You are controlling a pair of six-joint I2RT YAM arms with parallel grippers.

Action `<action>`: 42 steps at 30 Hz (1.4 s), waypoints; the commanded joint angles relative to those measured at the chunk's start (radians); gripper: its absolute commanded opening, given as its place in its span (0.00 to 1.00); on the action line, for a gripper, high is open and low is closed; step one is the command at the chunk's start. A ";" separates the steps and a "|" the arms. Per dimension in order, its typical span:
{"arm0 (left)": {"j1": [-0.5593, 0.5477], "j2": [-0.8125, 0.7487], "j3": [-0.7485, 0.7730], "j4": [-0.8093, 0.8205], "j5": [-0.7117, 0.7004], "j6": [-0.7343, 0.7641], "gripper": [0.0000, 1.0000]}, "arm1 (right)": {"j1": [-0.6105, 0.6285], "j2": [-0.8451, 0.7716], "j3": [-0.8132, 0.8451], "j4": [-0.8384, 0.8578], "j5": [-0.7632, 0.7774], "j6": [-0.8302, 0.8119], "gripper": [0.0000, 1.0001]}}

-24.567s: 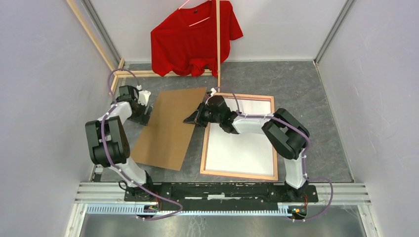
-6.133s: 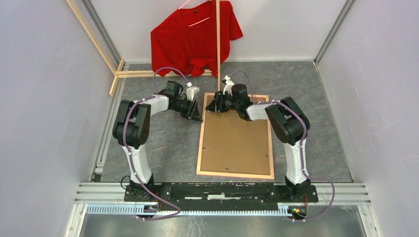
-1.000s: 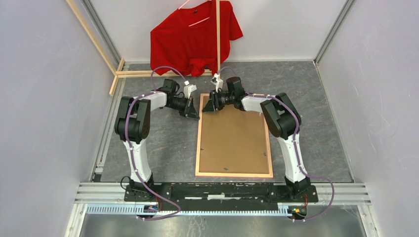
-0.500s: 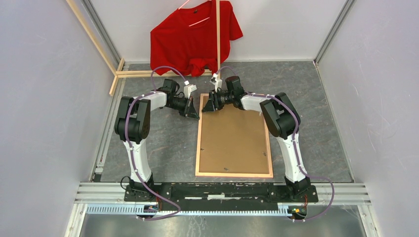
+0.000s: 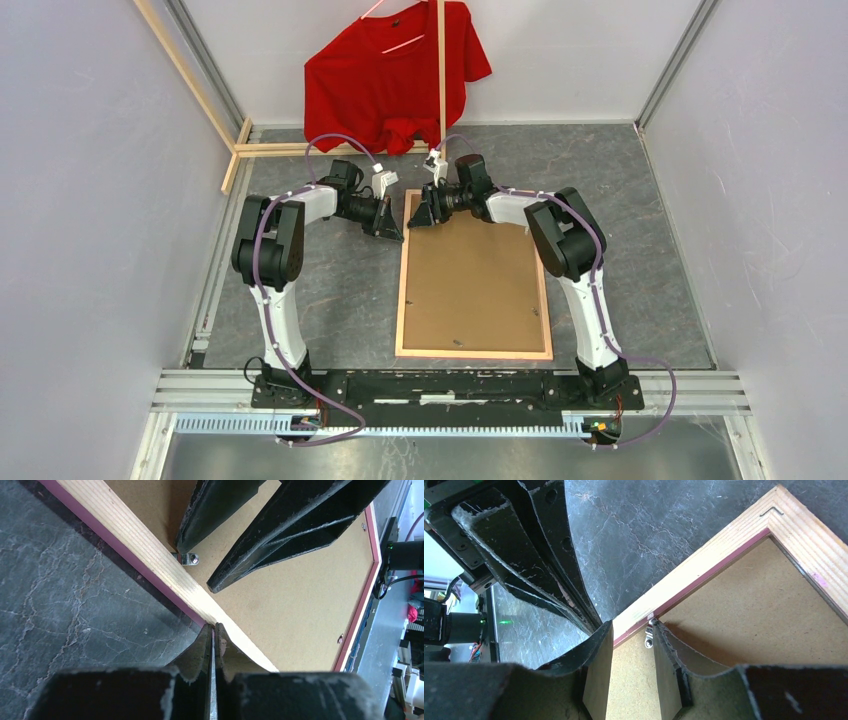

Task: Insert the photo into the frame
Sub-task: Install the photo frame at the center of the board.

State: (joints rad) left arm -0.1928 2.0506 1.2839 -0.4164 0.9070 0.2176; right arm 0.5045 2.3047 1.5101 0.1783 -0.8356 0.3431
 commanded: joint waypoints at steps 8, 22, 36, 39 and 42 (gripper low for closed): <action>-0.028 0.015 -0.023 0.033 -0.062 0.023 0.05 | 0.038 0.039 0.053 -0.067 -0.084 -0.020 0.40; -0.024 -0.054 -0.027 -0.025 -0.082 0.054 0.06 | 0.011 -0.058 0.137 -0.120 0.034 -0.022 0.60; -0.167 -0.366 -0.351 -0.056 -0.342 0.224 0.27 | -0.258 -0.732 -0.582 -0.112 0.822 0.092 0.98; -0.235 -0.406 -0.411 -0.039 -0.393 0.226 0.27 | -0.298 -0.761 -0.657 -0.124 0.855 0.091 0.98; -0.289 -0.421 -0.435 -0.036 -0.430 0.224 0.26 | -0.312 -0.718 -0.658 -0.152 0.846 0.076 0.98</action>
State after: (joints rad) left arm -0.4274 1.6585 0.8852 -0.4797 0.5682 0.3889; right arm 0.2066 1.5539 0.8715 0.0875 -0.0753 0.4366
